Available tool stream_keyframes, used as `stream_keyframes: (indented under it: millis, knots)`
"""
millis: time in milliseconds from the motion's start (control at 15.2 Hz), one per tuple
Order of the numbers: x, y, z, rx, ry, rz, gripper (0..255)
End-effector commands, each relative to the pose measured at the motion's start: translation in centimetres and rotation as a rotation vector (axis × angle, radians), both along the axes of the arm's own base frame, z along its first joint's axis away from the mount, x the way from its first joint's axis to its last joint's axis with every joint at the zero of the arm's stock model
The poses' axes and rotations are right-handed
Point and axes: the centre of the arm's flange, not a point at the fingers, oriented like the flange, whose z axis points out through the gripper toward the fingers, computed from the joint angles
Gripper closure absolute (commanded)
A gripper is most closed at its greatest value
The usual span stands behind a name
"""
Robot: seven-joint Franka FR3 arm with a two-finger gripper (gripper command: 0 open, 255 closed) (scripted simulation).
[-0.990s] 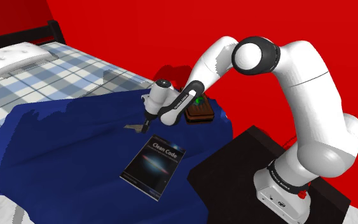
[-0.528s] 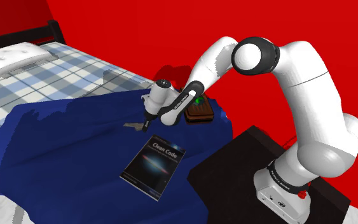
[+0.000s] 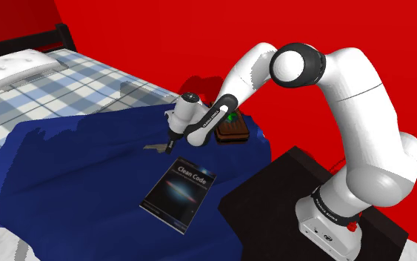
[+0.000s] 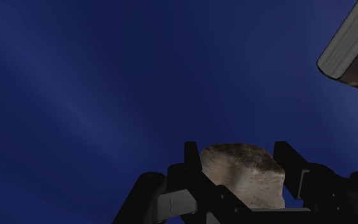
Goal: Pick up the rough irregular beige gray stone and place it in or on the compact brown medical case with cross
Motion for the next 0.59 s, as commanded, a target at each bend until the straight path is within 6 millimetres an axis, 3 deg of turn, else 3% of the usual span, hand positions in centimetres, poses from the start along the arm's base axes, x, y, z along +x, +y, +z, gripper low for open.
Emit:
stream_keyframes:
  millis: [0,528]
  knots:
    - [0.0,0.0,0.0,0.000,0.000,0.000,255]
    - [0.0,0.0,4.2,0.000,0.000,0.000,255]
